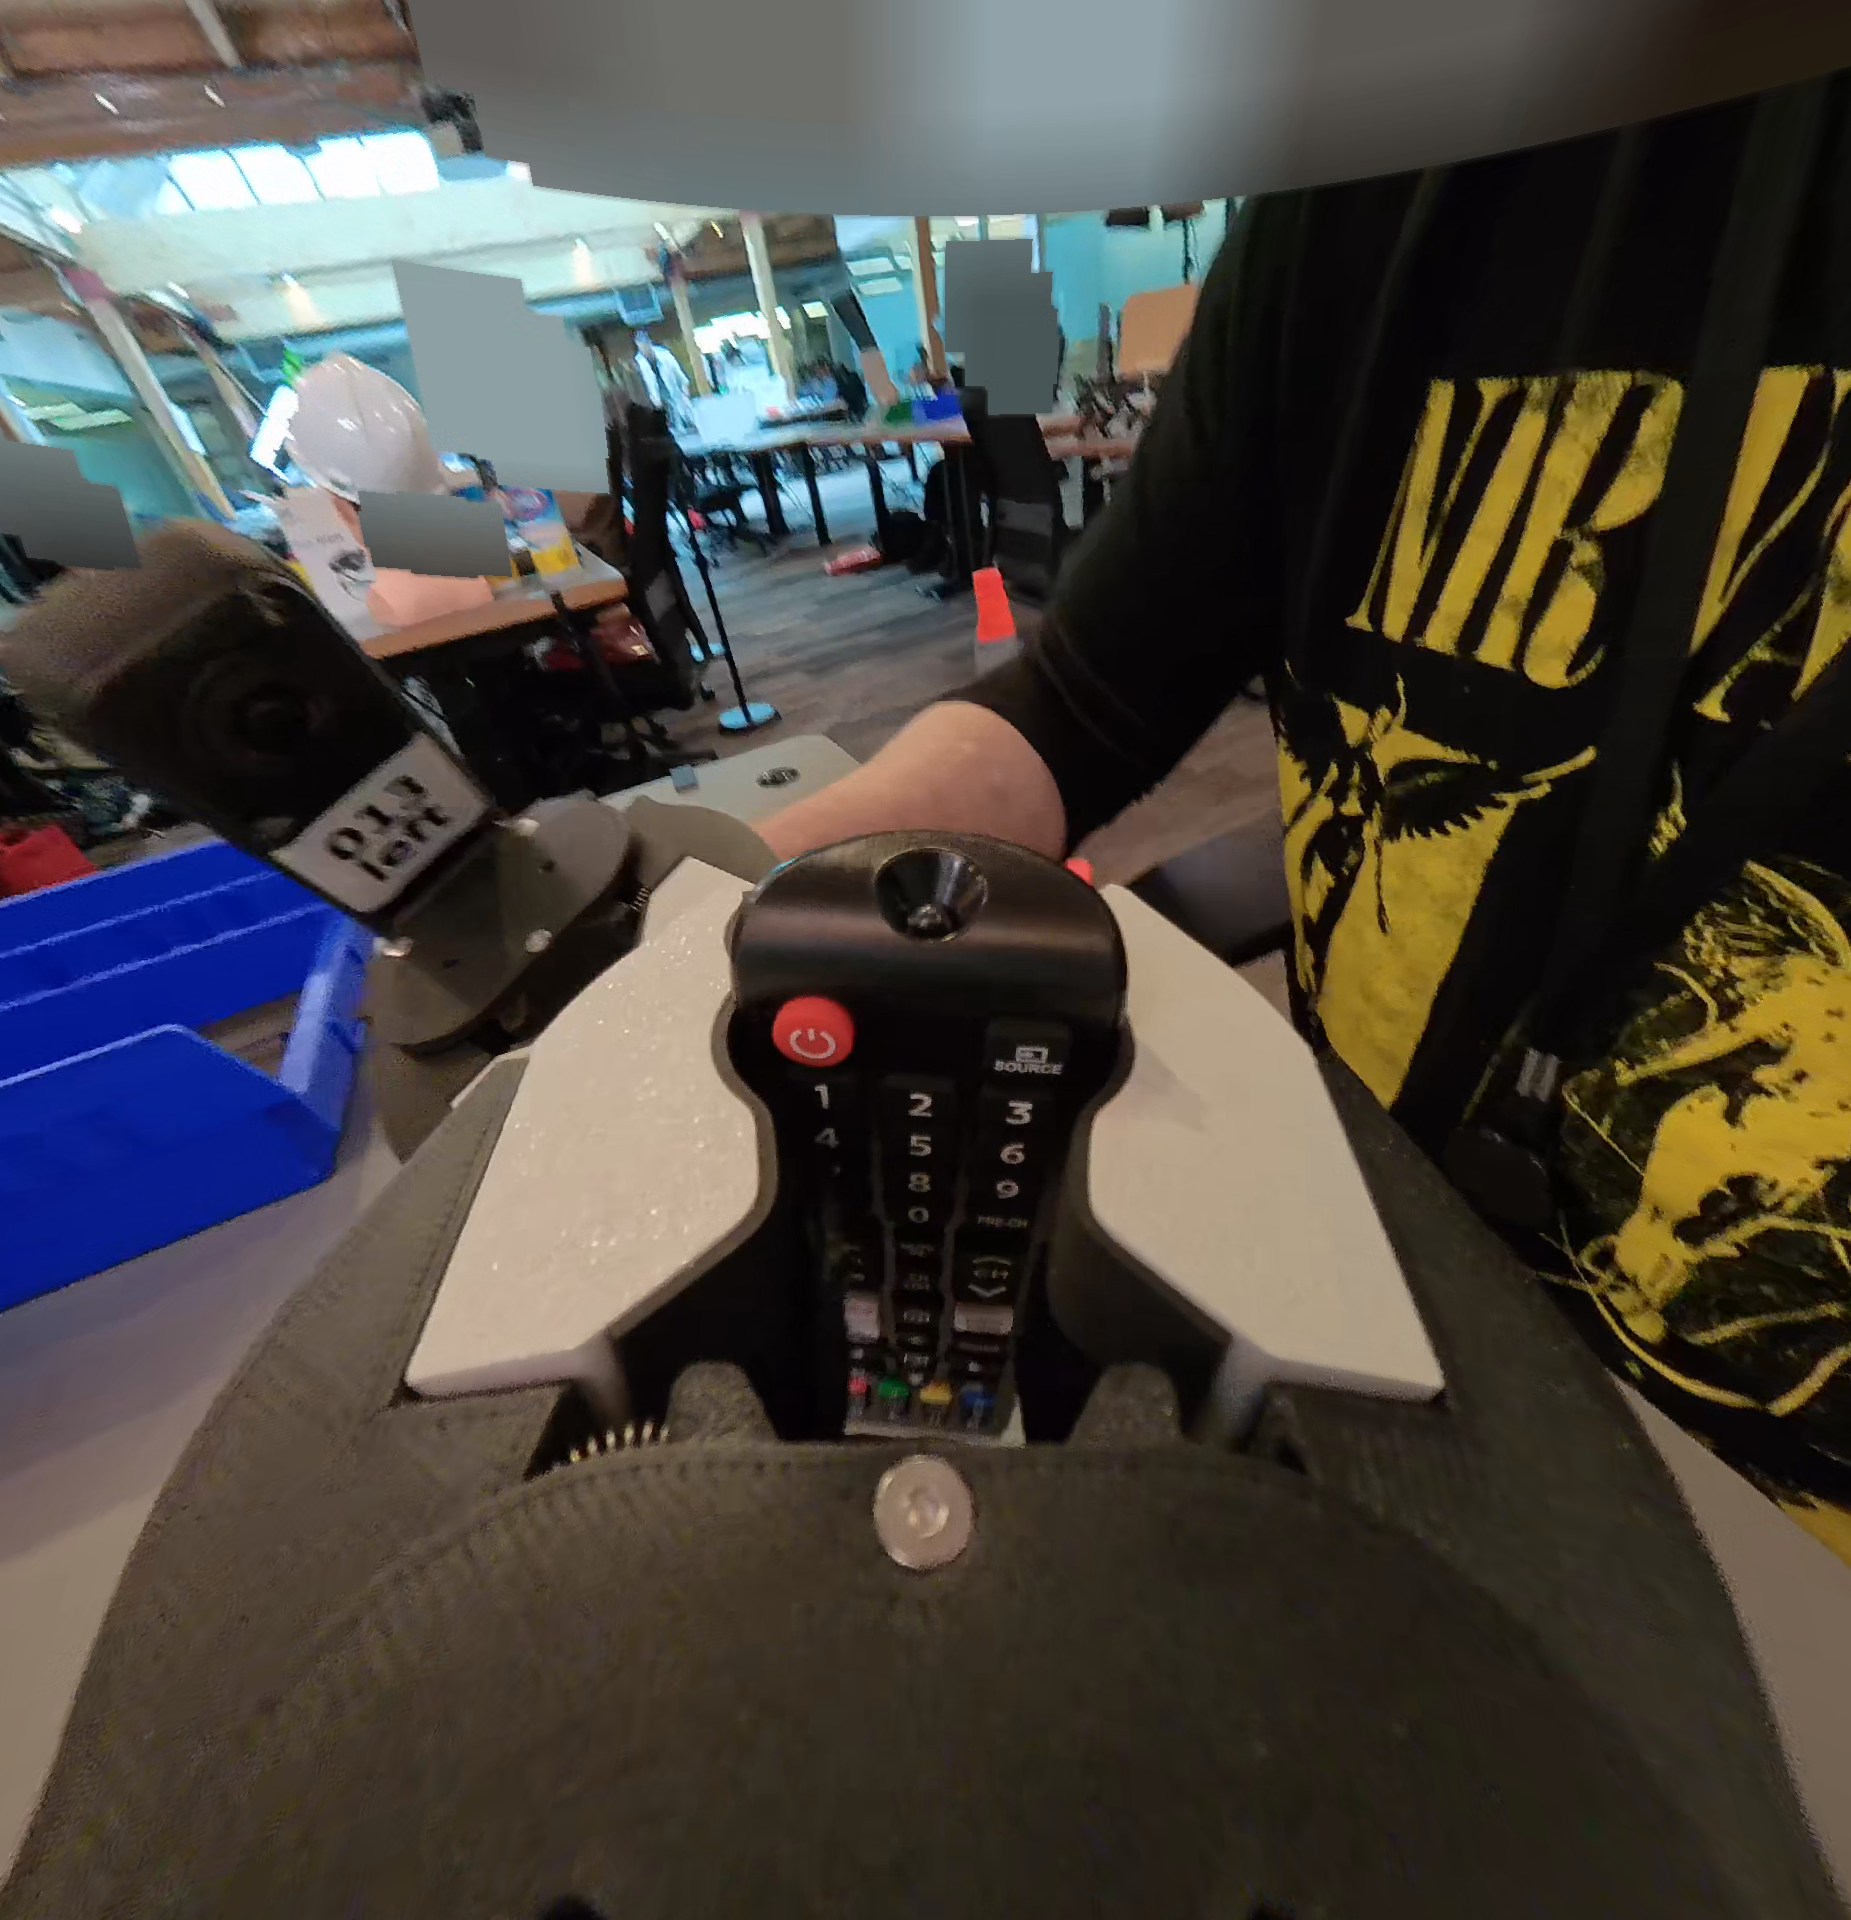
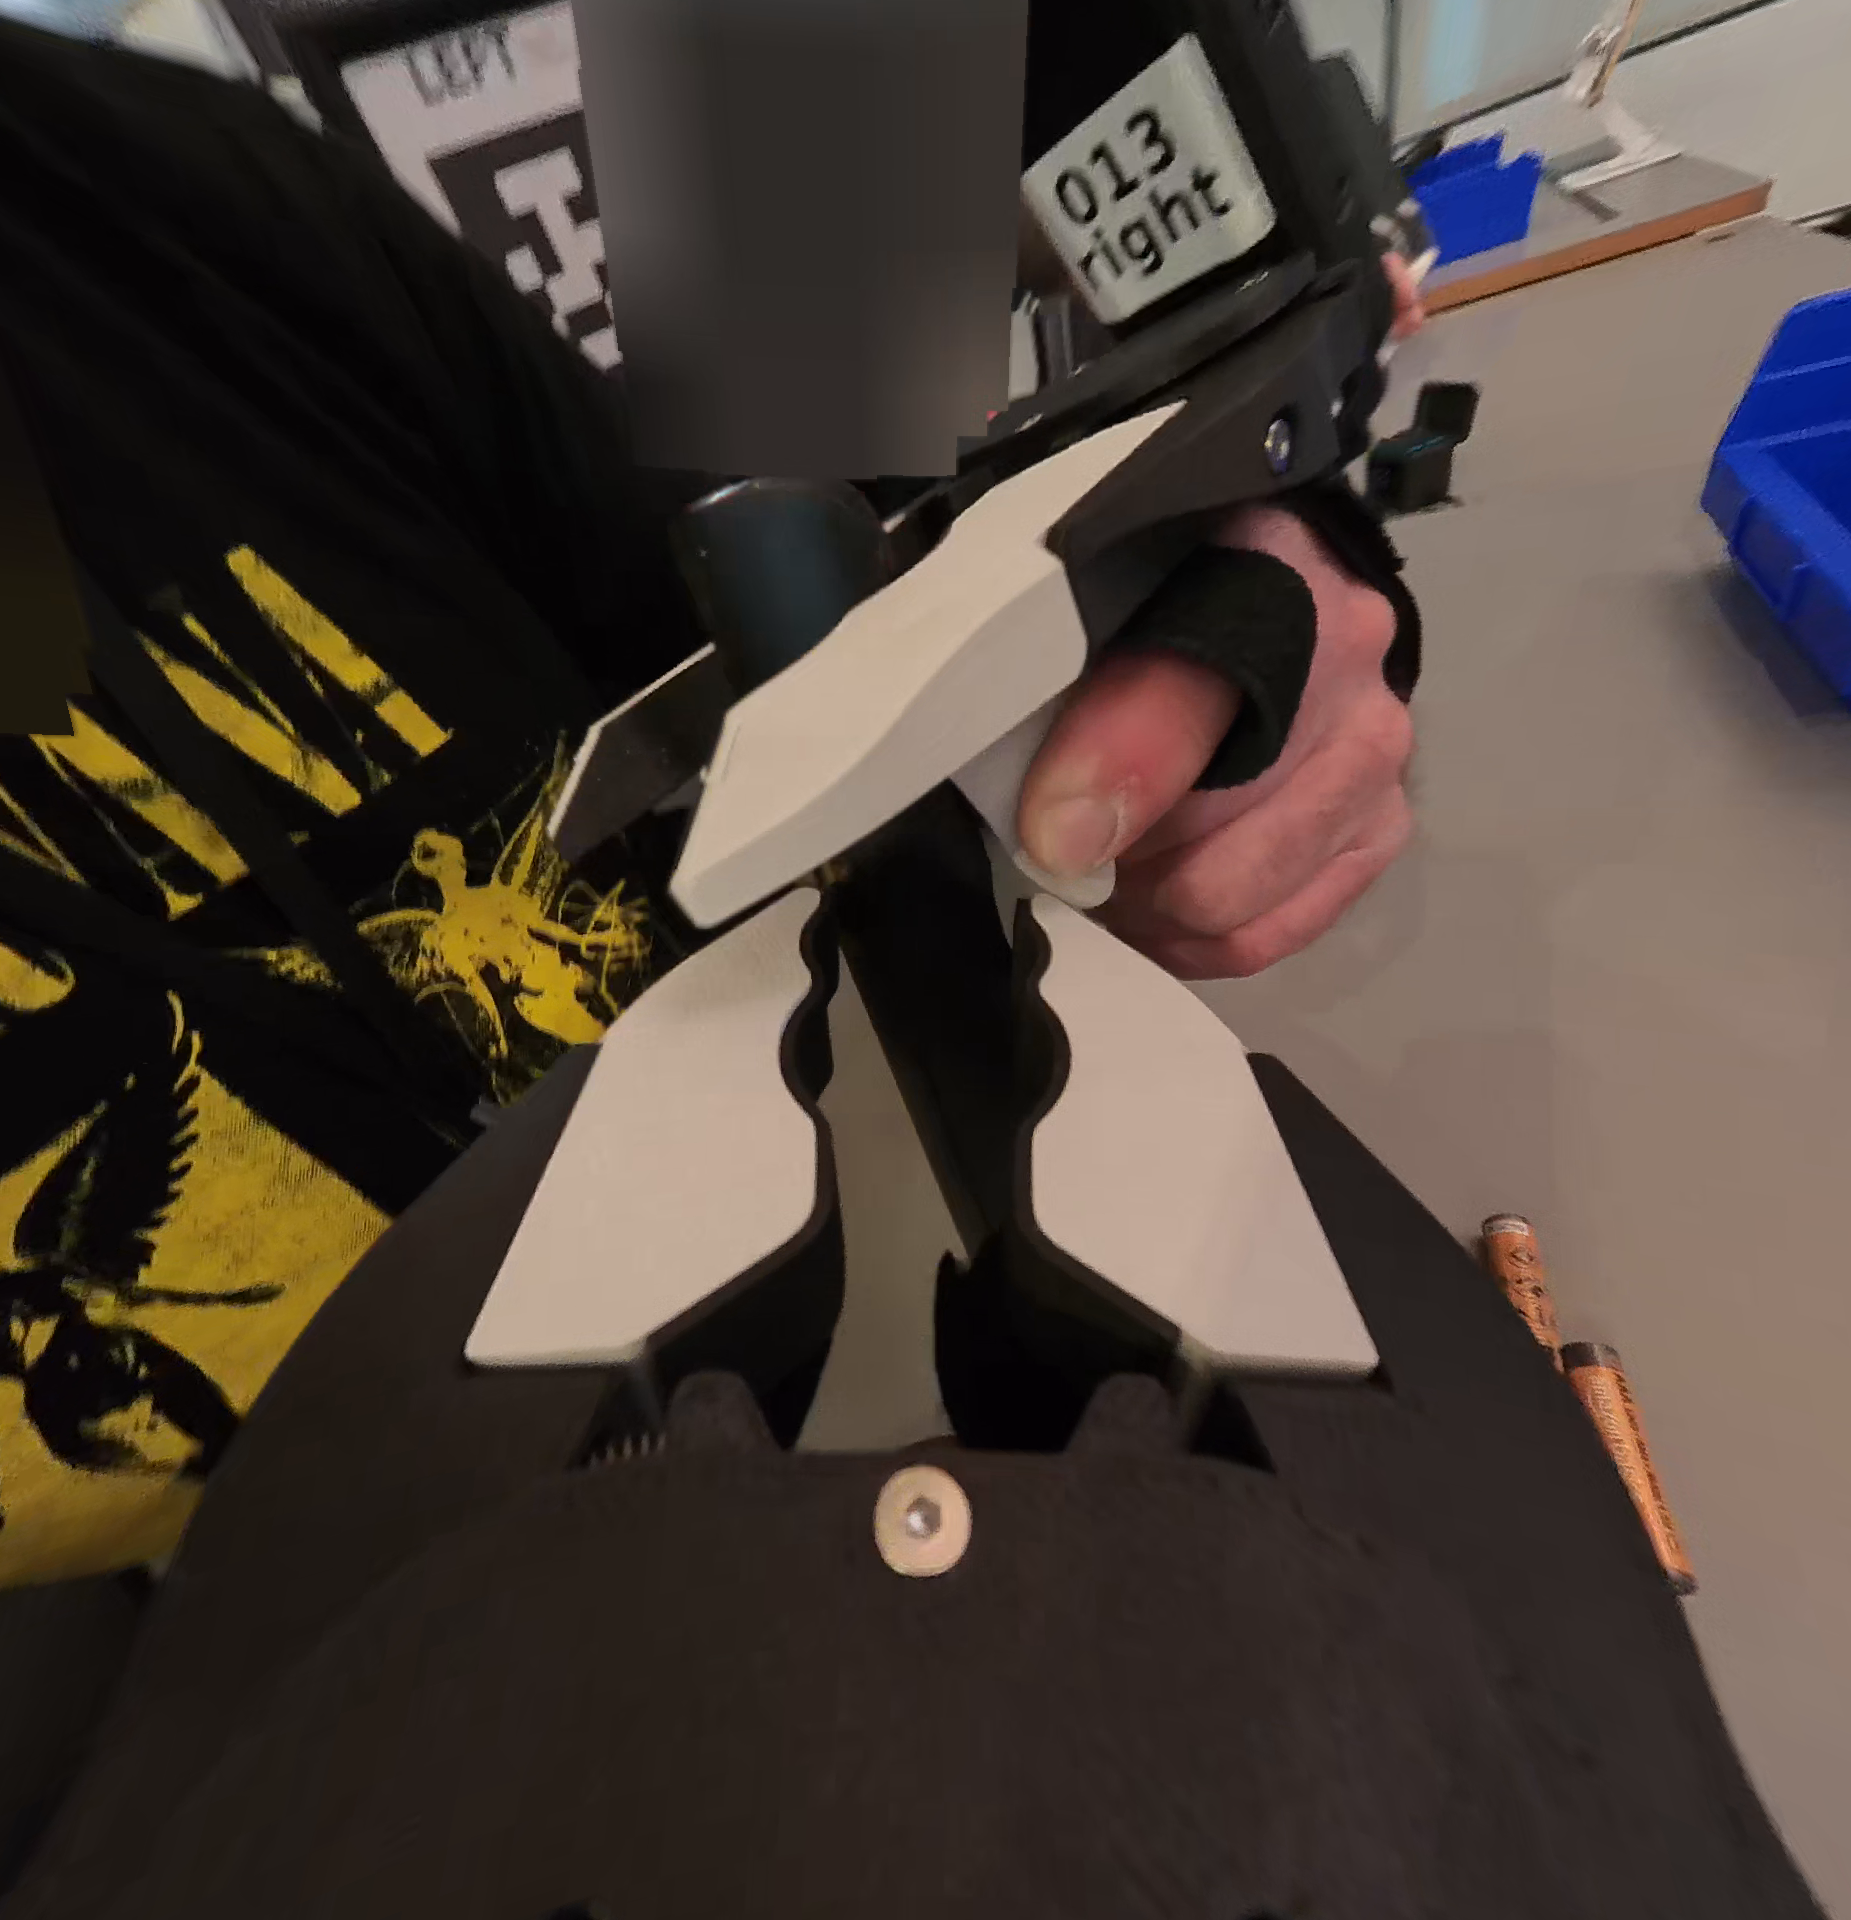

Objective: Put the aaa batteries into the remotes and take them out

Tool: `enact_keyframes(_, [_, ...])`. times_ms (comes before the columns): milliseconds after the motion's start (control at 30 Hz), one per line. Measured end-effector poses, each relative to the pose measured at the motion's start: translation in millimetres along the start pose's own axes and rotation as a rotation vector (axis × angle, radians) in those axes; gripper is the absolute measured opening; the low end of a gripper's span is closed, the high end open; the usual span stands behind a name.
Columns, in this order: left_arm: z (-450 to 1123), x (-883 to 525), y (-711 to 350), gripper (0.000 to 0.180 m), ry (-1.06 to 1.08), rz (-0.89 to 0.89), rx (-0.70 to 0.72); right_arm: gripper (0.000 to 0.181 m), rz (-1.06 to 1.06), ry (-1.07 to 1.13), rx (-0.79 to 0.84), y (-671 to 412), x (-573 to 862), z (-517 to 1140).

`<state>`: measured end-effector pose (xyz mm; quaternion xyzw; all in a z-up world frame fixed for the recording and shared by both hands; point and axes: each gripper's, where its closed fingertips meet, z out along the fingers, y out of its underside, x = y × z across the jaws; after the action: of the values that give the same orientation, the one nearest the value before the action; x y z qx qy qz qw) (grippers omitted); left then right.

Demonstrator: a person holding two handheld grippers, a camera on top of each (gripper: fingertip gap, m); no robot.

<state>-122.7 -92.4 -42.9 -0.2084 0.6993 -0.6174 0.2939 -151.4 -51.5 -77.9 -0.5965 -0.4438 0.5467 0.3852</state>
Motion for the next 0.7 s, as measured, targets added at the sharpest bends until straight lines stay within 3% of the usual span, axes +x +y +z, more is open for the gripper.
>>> enact_keyframes(300, [-6, -4, -15, 0.059, -0.044, 0.024, 0.053, 0.034, 0.107, 0.026, 0.235, -18, 3, -1])
enact_keyframes(700, [2, -4, 4, 0.058, -0.020, -0.007, -0.020, 0.033, 0.091, 0.103, 0.095, 1, 11, -2])
